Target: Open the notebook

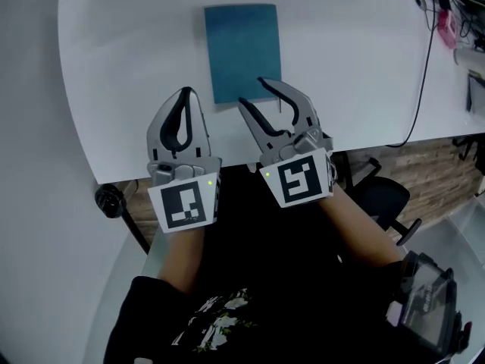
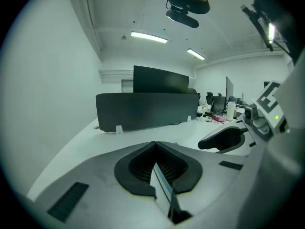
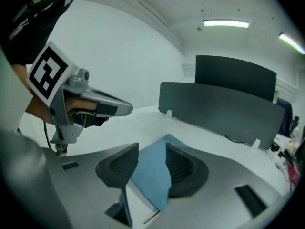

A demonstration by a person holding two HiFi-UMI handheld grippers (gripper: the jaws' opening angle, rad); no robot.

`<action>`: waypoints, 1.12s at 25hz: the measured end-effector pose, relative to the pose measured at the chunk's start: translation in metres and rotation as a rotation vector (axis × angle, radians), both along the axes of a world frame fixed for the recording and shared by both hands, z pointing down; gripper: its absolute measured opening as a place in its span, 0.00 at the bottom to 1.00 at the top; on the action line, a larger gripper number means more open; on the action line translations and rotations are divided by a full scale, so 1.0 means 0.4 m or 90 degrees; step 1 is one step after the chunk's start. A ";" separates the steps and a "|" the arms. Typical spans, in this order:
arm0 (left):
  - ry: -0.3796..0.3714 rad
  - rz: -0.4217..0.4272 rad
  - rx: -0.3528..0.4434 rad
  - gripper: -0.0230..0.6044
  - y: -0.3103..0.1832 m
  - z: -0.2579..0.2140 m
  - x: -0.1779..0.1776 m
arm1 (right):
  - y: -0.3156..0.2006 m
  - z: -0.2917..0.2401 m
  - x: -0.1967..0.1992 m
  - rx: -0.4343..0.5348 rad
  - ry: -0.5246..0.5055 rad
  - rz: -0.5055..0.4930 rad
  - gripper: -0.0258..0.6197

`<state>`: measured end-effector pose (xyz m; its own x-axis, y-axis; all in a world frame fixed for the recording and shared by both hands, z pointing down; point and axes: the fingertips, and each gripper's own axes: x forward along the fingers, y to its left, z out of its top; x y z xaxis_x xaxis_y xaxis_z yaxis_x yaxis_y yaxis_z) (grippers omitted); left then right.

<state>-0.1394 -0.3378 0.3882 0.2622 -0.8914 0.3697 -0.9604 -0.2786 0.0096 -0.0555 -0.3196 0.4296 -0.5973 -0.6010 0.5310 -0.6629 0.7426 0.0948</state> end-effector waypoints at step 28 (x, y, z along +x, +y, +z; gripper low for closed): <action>0.033 0.099 -0.072 0.05 0.018 0.098 -0.015 | 0.039 0.101 -0.114 0.077 0.123 -0.023 0.15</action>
<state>-0.1453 -0.3307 0.4273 0.4153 -0.7916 0.4482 -0.9030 -0.4183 0.0979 -0.1012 -0.3041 0.4700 -0.5134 -0.6475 0.5631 -0.5975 0.7408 0.3070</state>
